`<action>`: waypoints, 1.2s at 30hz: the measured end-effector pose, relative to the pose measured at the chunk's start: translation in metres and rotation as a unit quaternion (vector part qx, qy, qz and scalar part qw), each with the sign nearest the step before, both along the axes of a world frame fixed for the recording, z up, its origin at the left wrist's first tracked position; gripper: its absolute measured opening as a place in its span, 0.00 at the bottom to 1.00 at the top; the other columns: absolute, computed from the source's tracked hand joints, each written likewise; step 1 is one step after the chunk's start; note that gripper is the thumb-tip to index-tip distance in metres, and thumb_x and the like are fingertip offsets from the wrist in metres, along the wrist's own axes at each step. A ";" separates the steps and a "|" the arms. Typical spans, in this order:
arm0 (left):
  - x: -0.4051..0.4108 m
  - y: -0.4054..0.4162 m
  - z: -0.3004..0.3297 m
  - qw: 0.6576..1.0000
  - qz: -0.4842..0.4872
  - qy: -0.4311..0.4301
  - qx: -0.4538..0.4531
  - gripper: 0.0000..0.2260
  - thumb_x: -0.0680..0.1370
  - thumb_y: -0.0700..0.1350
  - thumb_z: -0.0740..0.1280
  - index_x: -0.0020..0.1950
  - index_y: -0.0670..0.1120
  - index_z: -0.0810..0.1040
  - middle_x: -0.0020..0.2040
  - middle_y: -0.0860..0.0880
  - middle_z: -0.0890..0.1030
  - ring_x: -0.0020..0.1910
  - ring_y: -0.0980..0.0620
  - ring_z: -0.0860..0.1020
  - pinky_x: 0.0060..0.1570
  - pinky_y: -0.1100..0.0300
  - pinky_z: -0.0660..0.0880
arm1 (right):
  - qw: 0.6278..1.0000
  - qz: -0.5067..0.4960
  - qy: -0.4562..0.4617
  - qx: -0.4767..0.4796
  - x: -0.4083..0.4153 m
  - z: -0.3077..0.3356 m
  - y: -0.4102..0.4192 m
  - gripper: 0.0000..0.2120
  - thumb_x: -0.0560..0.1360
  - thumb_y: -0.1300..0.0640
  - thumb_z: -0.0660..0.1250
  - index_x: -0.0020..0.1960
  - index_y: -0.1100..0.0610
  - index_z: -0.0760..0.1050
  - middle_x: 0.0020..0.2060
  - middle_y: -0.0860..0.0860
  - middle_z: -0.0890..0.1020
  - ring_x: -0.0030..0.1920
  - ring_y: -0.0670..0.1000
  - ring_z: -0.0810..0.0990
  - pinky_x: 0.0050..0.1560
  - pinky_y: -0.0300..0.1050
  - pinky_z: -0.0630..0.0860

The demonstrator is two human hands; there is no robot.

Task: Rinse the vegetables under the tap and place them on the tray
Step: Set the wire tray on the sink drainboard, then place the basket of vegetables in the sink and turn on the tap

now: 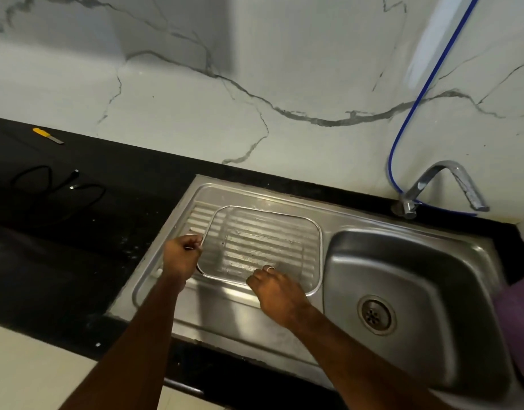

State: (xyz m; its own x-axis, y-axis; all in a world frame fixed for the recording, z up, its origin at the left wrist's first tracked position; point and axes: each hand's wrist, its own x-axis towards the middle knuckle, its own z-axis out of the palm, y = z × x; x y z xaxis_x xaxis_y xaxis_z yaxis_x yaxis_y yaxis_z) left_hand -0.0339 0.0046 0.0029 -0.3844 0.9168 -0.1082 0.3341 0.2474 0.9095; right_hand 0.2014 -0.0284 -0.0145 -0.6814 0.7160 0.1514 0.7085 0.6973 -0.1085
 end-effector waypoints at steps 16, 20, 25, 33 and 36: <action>0.098 0.037 0.015 0.959 -0.077 0.238 0.135 0.10 0.73 0.52 0.75 0.48 0.47 0.84 0.40 0.52 0.82 0.41 0.52 0.80 0.46 0.57 0.74 | 0.977 -0.101 0.188 0.022 0.074 0.012 0.029 0.14 0.80 0.53 0.60 0.48 0.57 0.83 0.42 0.54 0.84 0.43 0.58 0.82 0.46 0.51 0.80; 0.178 0.052 0.010 0.949 -0.152 0.225 0.162 0.09 0.74 0.54 0.73 0.43 0.48 0.83 0.38 0.53 0.82 0.39 0.52 0.80 0.44 0.56 0.76 | 0.969 -0.165 0.181 0.037 0.129 0.016 0.034 0.09 0.78 0.56 0.64 0.51 0.56 0.83 0.46 0.53 0.84 0.47 0.55 0.81 0.52 0.53 0.79; 0.278 0.065 0.005 0.924 -0.243 0.213 0.205 0.09 0.76 0.51 0.71 0.43 0.47 0.82 0.38 0.51 0.81 0.40 0.50 0.79 0.42 0.57 0.72 | 0.930 -0.274 0.243 0.036 0.200 0.015 0.022 0.08 0.78 0.57 0.64 0.48 0.56 0.81 0.44 0.53 0.83 0.47 0.55 0.79 0.53 0.54 0.77; 0.451 0.056 0.003 0.860 -0.421 0.186 0.218 0.08 0.79 0.48 0.69 0.47 0.44 0.85 0.43 0.47 0.84 0.43 0.49 0.80 0.43 0.60 0.70 | 0.750 -0.503 0.397 0.163 0.332 0.005 -0.077 0.11 0.78 0.55 0.67 0.36 0.49 0.77 0.32 0.45 0.81 0.34 0.44 0.77 0.40 0.38 0.68; 0.511 0.044 0.009 0.855 -0.459 0.136 0.201 0.09 0.80 0.46 0.68 0.51 0.43 0.85 0.46 0.46 0.85 0.47 0.49 0.82 0.47 0.60 0.74 | 0.681 -0.544 0.461 0.165 0.373 0.002 -0.117 0.12 0.77 0.58 0.71 0.35 0.50 0.78 0.30 0.43 0.81 0.34 0.40 0.78 0.38 0.33 0.68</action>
